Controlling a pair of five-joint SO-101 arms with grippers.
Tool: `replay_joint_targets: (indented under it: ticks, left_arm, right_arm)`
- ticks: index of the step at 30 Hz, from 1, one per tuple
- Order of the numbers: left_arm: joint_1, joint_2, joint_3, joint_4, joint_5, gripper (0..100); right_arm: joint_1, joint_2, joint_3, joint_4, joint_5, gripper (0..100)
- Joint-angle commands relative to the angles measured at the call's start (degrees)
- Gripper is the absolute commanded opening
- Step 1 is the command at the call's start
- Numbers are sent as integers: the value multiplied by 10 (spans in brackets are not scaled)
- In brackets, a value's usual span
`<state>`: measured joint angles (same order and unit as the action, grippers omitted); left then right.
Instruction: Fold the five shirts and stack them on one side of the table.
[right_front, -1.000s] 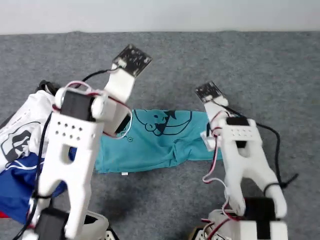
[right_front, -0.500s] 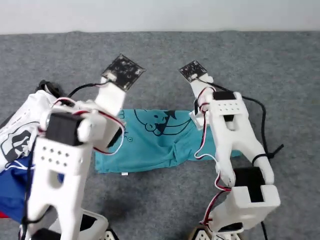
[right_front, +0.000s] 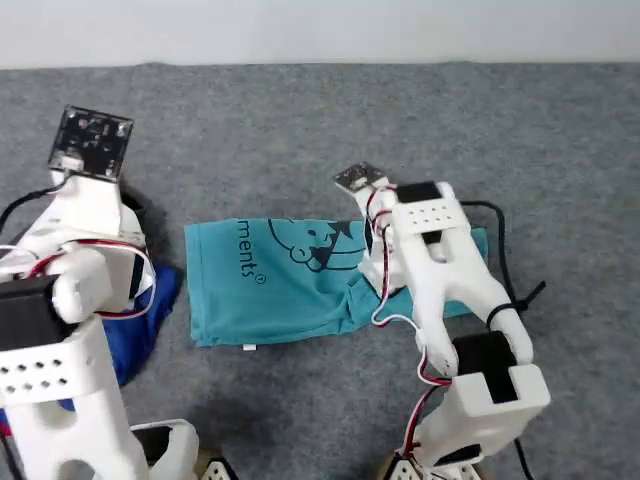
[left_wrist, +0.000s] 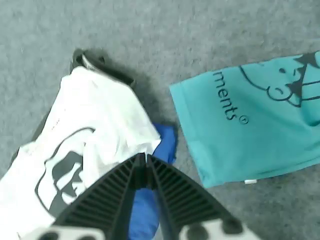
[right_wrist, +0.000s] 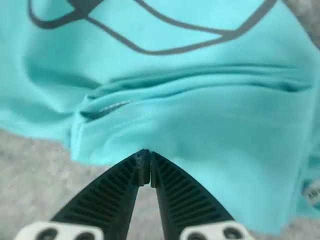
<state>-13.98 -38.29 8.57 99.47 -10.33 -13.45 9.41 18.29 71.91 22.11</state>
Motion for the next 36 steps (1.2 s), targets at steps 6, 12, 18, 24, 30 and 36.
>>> replay_joint_targets:
  ticks: [6, 12, 18, 24, 30, 36]
  left_arm:
    - [-25, -11, 25, 9, 2, 6]
    - [-20, -11, 25, 6, 2, 6]
    - [-24, -11, 25, 9, 2, 6]
    - [-24, -11, 25, 6, 3, 6]
    - [-24, -11, 25, 6, 4, 6]
    - [-24, -11, 26, 7, 4, 6]
  right_arm:
    - [-12, 50, 40, -7, -5, 9]
    - [-12, -29, 40, 29, -6, 9]
    - [-44, -153, 39, 59, -33, 9]
    - [-105, -172, 42, 29, -42, 9]
    - [-114, -66, 40, -27, -43, 9]
    - [-114, 23, 22, -57, -40, 9]
